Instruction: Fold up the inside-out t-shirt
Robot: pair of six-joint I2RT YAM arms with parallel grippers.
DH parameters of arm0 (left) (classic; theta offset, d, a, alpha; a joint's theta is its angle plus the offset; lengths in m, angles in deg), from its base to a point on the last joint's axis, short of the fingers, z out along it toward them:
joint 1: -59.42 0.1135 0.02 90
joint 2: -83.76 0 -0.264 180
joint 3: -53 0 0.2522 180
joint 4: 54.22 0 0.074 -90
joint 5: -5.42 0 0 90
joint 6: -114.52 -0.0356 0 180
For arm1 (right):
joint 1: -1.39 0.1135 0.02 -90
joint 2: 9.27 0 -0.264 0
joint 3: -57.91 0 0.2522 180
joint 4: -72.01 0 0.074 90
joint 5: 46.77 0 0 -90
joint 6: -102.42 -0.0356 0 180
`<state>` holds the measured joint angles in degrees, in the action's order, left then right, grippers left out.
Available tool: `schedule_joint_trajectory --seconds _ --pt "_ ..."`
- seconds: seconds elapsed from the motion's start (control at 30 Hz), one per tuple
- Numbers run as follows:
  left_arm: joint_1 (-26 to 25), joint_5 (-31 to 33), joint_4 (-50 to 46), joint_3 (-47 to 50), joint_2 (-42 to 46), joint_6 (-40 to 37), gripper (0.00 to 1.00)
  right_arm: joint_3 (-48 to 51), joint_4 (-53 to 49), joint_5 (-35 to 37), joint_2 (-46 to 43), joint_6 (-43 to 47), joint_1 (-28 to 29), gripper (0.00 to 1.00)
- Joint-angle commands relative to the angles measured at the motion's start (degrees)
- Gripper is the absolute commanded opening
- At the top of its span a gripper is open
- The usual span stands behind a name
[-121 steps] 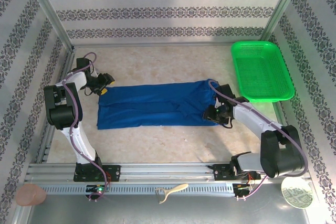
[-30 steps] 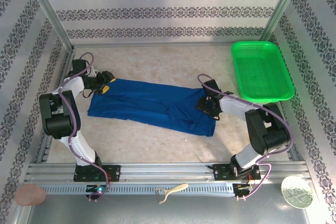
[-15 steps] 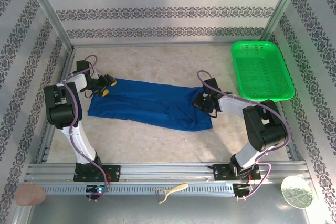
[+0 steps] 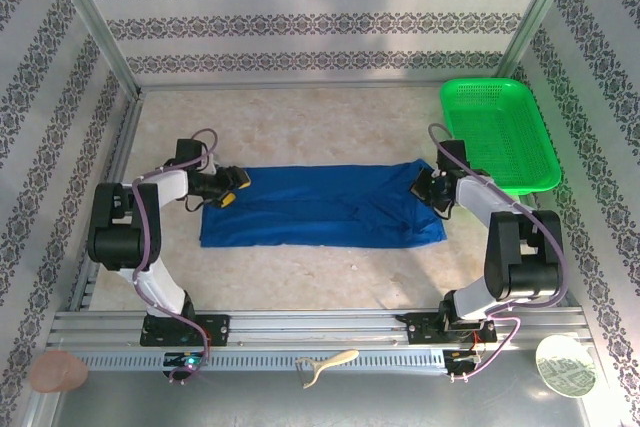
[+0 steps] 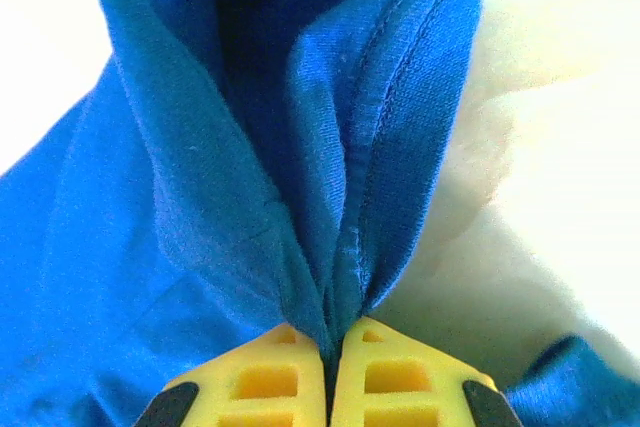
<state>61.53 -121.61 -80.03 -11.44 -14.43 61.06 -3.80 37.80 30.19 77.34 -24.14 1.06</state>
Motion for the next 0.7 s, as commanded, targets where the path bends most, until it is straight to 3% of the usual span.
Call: schedule_joint_trajectory --seconds 0.0,0.27,0.5,0.67 --pt "-0.1 3.2 -1.9 -0.9 1.9 2.5 0.65 -3.6 -3.5 -2.0 -1.8 3.6 -0.4 0.00" --pt "3.7 6.7 -11.7 -11.0 -0.3 -4.3 0.66 -4.3 -5.6 -3.6 -7.3 1.2 2.3 0.00" --pt "9.8 9.3 -13.7 -11.4 -3.0 -6.2 0.67 -6.4 -8.2 -0.7 -10.0 -2.2 11.3 0.00" --pt "10.2 7.8 -13.8 -11.4 -6.3 -7.6 0.67 -8.9 -9.0 1.8 -9.8 -6.1 18.7 0.00"
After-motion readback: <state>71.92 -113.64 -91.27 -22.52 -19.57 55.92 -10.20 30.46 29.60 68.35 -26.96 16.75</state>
